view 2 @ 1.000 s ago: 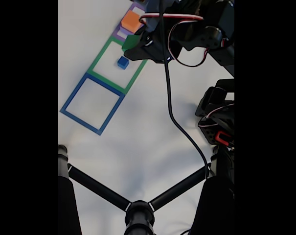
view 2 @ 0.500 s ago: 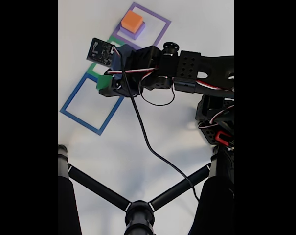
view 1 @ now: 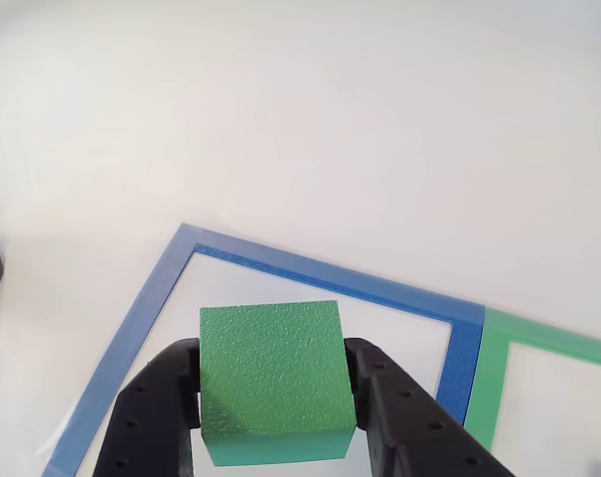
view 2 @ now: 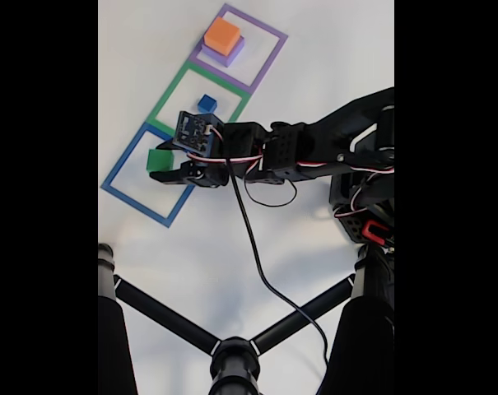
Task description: Tower of hanoi
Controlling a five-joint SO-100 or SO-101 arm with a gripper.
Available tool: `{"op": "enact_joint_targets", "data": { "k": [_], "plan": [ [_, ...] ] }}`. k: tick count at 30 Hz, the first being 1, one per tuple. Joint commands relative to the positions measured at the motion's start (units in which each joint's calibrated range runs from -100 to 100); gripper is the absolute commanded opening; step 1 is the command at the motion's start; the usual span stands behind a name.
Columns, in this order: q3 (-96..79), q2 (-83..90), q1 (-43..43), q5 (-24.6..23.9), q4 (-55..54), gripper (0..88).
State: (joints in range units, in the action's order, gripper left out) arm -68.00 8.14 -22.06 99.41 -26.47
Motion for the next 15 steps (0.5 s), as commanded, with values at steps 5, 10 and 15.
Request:
{"op": "enact_joint_targets", "data": {
  "k": [5, 10, 15],
  "plan": [
    [1.0, -12.2, -0.9, 0.6, -17.9, 5.6],
    [2.0, -17.2, -1.3, 0.6, -22.4, 5.6],
    [4.3, -21.2, -0.9, 0.6, -24.1, 5.6]
  ]
}}
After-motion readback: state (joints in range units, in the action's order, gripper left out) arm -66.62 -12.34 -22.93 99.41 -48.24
